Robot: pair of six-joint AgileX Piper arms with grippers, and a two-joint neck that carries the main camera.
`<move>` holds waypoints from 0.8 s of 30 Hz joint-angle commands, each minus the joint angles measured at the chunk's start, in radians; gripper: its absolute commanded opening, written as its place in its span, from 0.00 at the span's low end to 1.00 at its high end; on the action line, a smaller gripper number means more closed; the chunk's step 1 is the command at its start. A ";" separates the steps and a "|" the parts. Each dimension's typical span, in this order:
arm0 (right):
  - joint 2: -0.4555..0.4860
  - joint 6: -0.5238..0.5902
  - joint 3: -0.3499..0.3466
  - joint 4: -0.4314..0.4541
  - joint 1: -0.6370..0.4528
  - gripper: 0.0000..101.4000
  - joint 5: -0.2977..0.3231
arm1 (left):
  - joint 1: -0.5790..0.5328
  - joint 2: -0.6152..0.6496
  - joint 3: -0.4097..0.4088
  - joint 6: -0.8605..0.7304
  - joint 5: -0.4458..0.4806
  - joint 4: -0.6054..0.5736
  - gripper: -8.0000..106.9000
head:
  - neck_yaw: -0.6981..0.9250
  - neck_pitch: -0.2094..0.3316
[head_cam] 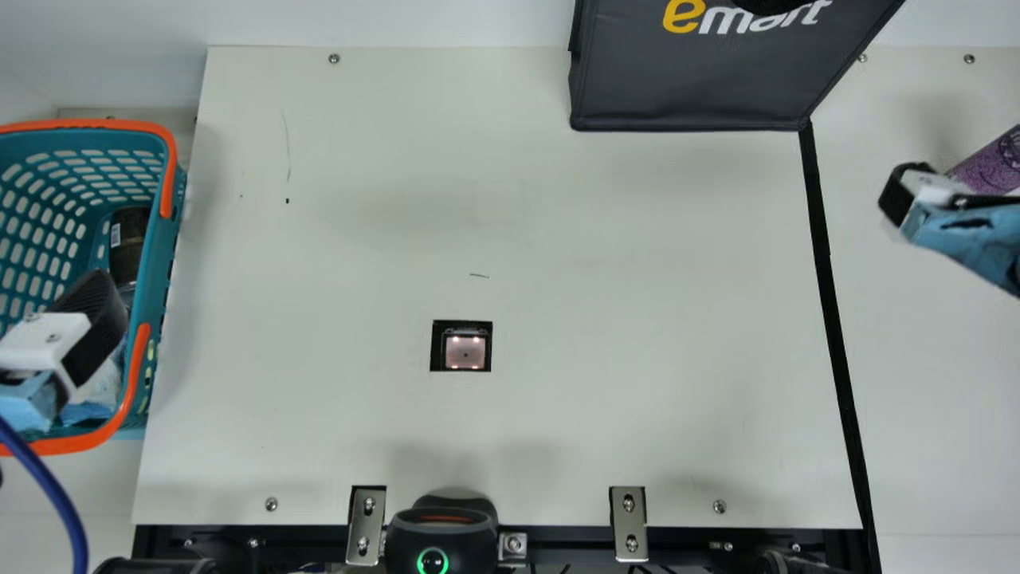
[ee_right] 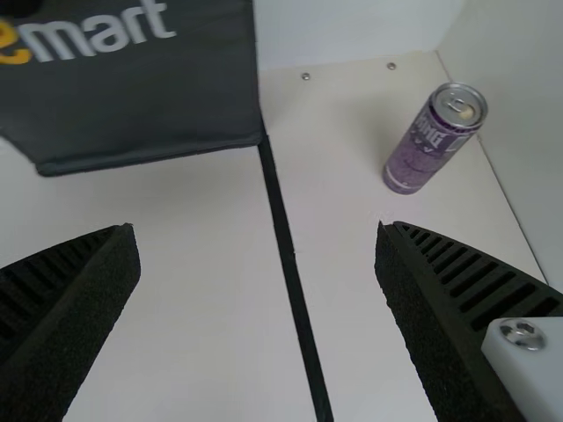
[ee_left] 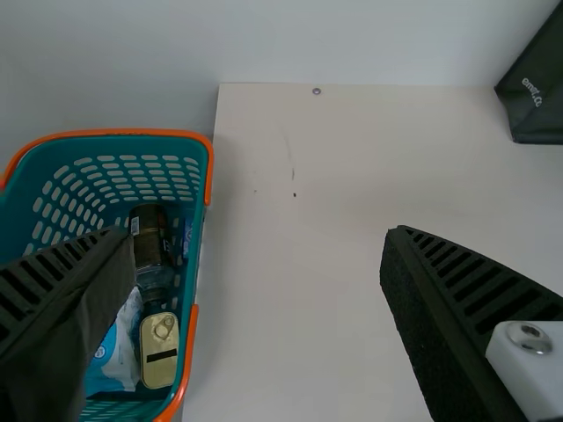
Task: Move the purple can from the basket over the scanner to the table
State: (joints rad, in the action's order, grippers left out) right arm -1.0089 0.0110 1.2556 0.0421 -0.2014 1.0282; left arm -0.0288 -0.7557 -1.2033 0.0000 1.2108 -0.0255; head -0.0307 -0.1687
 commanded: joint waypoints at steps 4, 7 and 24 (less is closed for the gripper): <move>0.099 -0.004 -0.012 -0.009 0.079 0.94 0.067 | 0.000 0.000 0.000 0.000 0.000 0.000 0.85 | 0.003 0.030; 0.151 -0.007 -0.020 -0.015 0.121 0.94 0.104 | 0.000 0.000 0.000 0.000 0.000 0.000 0.85 | 0.003 0.030; 0.270 -0.011 -0.038 -0.034 0.216 0.94 0.194 | 0.000 0.000 0.000 0.000 0.000 0.000 0.85 | 0.003 0.030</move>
State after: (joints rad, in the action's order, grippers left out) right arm -0.7379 0.0000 1.2180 0.0086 0.0146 1.2225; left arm -0.0288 -0.7557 -1.2033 0.0000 1.2108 -0.0255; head -0.0307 -0.1687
